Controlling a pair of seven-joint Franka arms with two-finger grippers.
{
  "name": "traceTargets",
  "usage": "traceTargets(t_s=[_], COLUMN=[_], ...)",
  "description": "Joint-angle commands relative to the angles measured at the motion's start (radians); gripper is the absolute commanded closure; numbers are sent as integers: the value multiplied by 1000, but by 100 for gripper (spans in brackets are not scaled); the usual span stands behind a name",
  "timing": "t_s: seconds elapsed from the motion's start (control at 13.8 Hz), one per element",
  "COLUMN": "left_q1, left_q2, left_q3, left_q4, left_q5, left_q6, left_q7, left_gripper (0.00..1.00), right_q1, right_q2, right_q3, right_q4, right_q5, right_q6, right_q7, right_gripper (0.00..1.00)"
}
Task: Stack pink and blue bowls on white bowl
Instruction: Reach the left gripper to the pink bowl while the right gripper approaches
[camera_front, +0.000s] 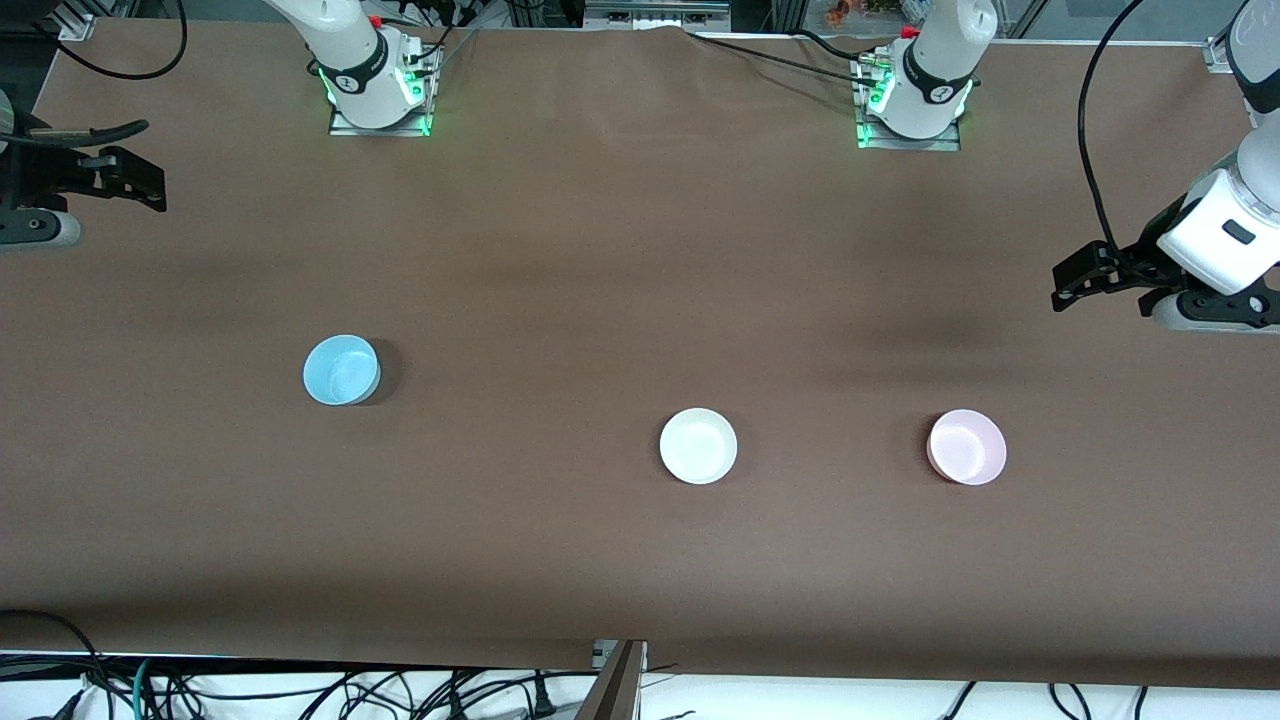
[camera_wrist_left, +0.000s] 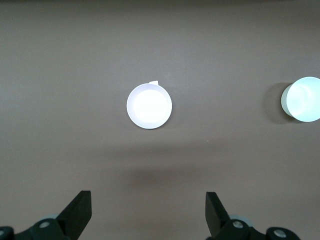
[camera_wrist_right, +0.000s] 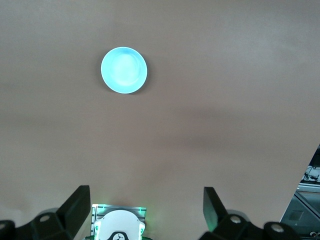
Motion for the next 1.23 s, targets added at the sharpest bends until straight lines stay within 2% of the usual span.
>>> traceTargets(t_s=[0.0, 0.14, 0.22, 0.36, 0.58, 0.87, 1.01, 1.16], left_q1=[-5, -2, -4, -2, 16, 74, 77, 83], left_q2=[16, 28, 69, 199, 325, 476, 514, 531], left_q3=[11, 14, 14, 14, 17, 15, 14, 12], left_q4=[36, 37, 53, 215, 231, 141, 69, 6], left_q5=[-21, -7, 3, 33, 40, 39, 37, 28], left_q6=[-30, -26, -23, -32, 15, 250, 400, 483], left_q7=[16, 14, 11, 2, 2, 21, 34, 37], left_gripper=[0, 0, 0, 0, 0, 0, 0, 0], right_q1=[-4, -6, -6, -6, -7, -27, -30, -20], right_q2=[-7, -7, -7, -5, -7, 5, 30, 62], right_q3=[4, 3, 1, 1, -22, -31, -42, -36], right_q4=[-1, -1, -1, -1, -1, 0, 0, -1], right_q5=[20, 37, 37, 37, 63, 72, 110, 103], right_q6=[7, 6, 6, 6, 4, 7, 38, 73], right_q7=[13, 28, 39, 68, 70, 60, 51, 63], right_gripper=[0, 0, 0, 0, 0, 0, 0, 0])
